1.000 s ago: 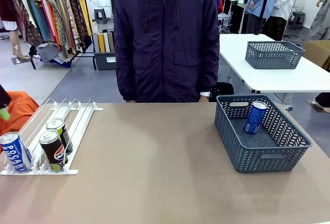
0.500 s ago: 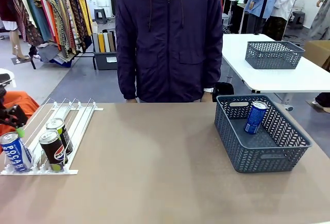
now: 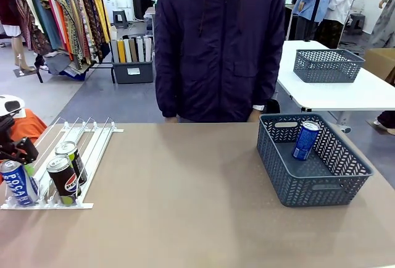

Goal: Retrieve and store the cans from the dispenser.
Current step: Pick up the last remaining can from one row of the Automatic Can Dispenser and place it in the middle of the table.

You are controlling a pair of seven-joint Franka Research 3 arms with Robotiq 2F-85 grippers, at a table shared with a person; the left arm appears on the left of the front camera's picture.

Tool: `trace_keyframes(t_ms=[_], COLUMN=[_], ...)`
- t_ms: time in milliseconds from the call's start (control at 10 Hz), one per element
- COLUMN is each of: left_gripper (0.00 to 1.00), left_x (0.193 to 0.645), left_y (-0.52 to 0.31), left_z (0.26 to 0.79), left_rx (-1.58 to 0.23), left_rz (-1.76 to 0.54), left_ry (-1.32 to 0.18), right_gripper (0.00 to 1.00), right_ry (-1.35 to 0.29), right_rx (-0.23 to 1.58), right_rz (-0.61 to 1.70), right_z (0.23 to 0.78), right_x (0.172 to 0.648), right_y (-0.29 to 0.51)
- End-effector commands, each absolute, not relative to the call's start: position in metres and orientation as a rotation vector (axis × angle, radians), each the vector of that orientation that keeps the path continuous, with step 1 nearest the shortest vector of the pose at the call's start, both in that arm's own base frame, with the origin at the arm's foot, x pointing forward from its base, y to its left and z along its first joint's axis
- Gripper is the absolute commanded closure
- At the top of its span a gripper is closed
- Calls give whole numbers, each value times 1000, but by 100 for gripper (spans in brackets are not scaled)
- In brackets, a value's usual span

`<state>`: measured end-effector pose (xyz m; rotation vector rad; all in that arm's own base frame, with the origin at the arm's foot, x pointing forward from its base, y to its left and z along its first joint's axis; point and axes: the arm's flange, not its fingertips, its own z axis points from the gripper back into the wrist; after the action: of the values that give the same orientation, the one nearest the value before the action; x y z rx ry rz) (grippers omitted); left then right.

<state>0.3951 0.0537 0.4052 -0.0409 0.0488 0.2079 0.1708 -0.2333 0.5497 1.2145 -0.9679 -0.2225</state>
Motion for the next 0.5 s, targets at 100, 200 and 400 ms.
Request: trace_keyframes(t_ms=[100,200,400], left_gripper=[0,0,43], left_x=[397,399,399], left_y=[48,47,48], left_z=[400,399,400], left_rx=[-10,-8,3], left_rz=[216,218,234], left_ry=[48,46,30], right_gripper=[0,0,0], right_ry=[-1004,-1004,-1004], right_rx=[1223,1223,1223], right_rz=[-205,-205,-205], right_z=[553,553,553], right_x=[175,175,175], right_y=[-233,-233,-233])
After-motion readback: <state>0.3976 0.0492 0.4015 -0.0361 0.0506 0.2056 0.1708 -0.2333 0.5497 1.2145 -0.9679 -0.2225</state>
